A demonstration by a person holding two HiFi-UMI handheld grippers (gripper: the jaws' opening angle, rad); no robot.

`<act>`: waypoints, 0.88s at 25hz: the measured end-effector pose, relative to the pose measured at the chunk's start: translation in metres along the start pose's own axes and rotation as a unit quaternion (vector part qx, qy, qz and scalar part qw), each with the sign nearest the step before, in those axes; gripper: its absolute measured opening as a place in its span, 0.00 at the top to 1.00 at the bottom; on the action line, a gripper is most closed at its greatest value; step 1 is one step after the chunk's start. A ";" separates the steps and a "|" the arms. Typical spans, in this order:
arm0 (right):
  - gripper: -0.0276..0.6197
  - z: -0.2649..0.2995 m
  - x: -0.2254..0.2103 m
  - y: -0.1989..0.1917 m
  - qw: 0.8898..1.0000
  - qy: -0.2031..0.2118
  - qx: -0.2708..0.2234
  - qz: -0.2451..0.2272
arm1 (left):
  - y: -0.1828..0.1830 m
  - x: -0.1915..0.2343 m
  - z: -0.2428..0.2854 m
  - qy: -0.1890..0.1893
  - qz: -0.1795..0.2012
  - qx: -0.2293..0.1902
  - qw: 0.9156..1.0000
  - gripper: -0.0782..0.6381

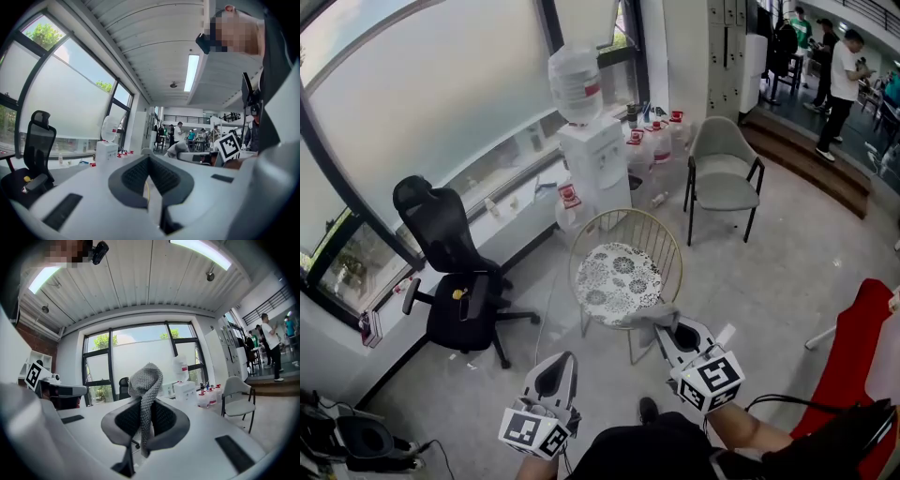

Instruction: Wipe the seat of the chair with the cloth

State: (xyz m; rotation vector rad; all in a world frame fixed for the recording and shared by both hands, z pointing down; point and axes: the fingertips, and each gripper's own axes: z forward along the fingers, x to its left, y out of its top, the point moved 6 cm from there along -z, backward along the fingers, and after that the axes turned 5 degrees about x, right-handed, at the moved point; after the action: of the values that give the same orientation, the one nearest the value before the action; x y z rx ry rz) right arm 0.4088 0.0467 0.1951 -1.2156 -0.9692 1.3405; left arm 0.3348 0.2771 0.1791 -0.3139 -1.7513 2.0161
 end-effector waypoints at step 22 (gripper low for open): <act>0.92 0.074 -0.047 0.000 0.996 -0.092 -0.002 0.002 | 0.012 0.083 0.131 -0.093 0.016 0.048 0.994 0.88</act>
State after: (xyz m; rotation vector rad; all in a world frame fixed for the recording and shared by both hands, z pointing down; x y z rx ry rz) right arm 0.3332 0.0052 0.2138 -1.1118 -1.0978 1.4737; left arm 0.2008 0.2004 0.1997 -0.1273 -1.7591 2.2069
